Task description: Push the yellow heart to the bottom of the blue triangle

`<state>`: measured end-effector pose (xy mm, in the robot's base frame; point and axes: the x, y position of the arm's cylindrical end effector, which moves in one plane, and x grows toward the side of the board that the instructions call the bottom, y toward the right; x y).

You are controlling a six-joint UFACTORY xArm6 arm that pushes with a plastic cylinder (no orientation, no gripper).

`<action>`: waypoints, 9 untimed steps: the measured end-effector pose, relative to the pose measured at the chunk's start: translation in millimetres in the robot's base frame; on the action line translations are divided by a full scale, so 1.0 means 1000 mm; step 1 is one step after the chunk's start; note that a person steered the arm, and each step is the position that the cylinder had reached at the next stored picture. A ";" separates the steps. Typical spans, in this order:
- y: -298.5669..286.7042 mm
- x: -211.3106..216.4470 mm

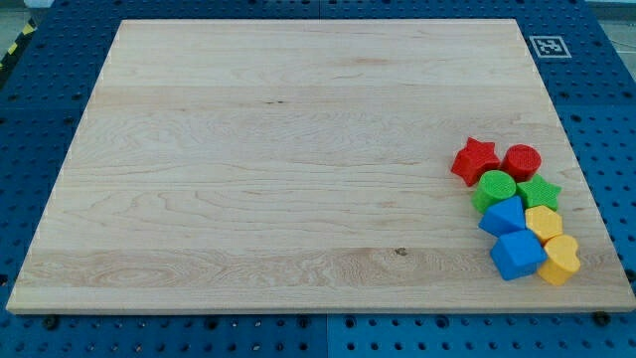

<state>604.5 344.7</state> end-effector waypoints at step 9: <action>-0.133 -0.016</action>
<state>588.8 212.0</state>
